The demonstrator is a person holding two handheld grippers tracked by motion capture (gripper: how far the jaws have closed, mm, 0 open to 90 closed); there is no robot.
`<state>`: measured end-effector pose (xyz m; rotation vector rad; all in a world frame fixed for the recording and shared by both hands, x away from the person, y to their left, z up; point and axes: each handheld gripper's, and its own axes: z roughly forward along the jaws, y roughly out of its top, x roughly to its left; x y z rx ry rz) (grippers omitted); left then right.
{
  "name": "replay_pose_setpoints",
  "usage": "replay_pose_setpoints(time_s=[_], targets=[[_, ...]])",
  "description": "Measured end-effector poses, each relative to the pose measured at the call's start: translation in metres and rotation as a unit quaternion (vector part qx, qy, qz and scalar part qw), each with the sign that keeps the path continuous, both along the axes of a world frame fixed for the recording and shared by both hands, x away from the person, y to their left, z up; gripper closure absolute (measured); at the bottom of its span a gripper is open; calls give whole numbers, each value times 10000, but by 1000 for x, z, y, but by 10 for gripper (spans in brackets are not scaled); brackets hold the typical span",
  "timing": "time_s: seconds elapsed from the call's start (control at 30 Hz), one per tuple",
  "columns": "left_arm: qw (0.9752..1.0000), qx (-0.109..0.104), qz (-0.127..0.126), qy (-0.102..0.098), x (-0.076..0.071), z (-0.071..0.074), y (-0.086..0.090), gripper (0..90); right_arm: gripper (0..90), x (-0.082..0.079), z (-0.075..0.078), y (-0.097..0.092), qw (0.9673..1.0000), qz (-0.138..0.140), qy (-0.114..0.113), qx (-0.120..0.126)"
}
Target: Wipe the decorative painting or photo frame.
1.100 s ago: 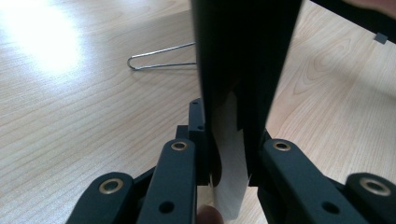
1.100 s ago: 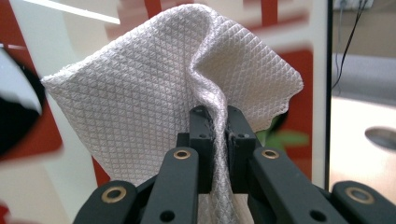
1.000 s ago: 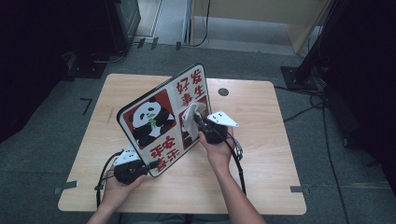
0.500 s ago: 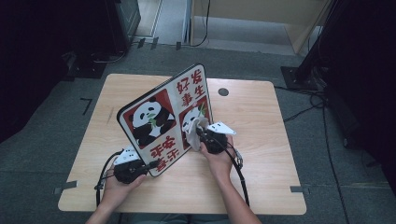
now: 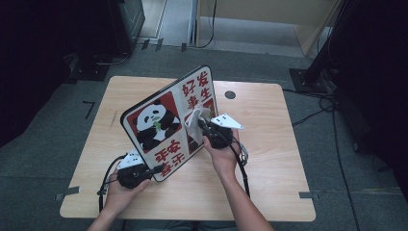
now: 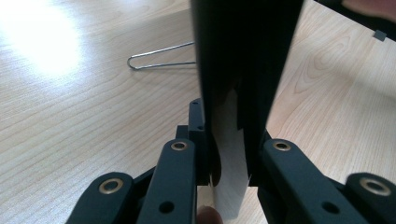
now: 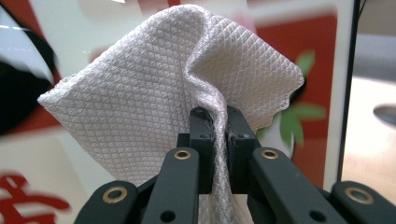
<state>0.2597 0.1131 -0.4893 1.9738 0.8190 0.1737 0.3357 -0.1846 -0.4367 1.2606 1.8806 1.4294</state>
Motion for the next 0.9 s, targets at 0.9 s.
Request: replay_pose_setpoints(time_s=[0.9], targets=[[10000, -25, 1, -9, 1, 0, 0, 807, 840, 9, 95, 33, 9951, 244, -958, 49]])
